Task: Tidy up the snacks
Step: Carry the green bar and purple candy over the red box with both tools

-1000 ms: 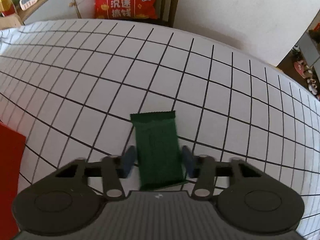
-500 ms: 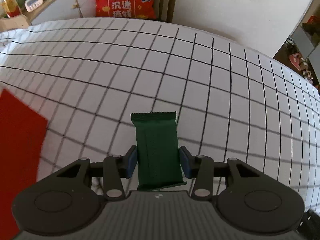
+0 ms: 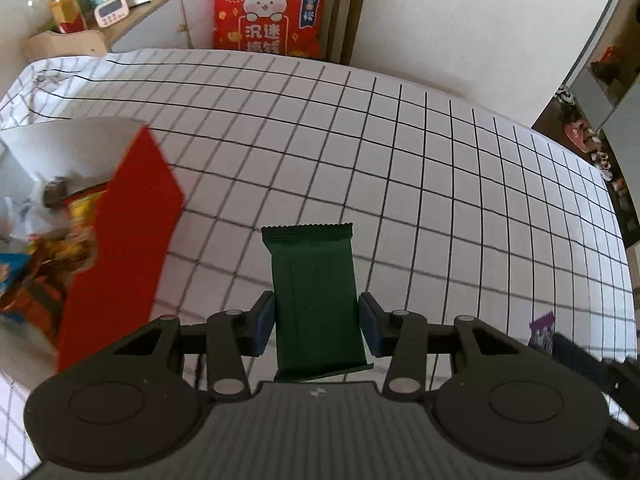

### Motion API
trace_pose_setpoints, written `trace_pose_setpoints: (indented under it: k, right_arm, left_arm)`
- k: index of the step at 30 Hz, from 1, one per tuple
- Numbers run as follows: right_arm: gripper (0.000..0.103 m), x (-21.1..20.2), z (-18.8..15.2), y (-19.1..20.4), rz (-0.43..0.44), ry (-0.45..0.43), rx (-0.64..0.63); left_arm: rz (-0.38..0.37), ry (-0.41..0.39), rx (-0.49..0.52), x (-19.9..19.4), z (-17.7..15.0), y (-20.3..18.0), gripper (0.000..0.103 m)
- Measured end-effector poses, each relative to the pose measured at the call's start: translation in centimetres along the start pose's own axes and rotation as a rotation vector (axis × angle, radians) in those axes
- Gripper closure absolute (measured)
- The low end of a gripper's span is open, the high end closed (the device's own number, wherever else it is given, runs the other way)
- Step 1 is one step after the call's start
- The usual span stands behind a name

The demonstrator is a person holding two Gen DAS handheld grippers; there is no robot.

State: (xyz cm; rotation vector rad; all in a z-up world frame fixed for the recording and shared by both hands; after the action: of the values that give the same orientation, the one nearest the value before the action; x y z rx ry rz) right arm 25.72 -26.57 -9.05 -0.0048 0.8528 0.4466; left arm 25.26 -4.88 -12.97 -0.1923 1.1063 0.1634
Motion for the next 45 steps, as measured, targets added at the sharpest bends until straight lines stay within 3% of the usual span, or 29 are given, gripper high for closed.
trace_pose_setpoints:
  k: [11,22,35,45]
  right_arm:
    - [0.084,-4.4,0.6,6.0,0.065,-0.047,-0.074]
    - [0.084,-6.1,1.8,13.9,0.15,-0.08,-0.17]
    - [0.084,-4.5,2.4,23.6,0.195,-0.079,-0.279]
    - [0.084,0.0,3.3,28.8,0.201,-0.04,-0.317]
  left_arm:
    - [-0.022,-0.089,-0.025,-7.1,-3.6,4.4,0.059]
    - [-0.007,-0.153,-0.07,-12.6,-5.8,10.4,0.059]
    - [0.055,-0.23,-0.137,-15.7,-5.7,20.1,0.058]
    - [0.094,-0.231,-0.168,-14.6,-3.5,26.9,0.058]
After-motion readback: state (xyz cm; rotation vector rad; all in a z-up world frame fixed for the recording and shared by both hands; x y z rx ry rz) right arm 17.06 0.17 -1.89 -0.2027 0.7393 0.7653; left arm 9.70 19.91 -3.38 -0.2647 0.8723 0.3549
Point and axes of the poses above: each gripper's, at about its wrist camera, not at the fingertips, and x roughly the way its jaws point, y to its left, z to its top, the point moved 3 cm from there along x, roughly the way its jaws point, and after that the axes turned 2 degrees about -z, right-handed, at the moved point
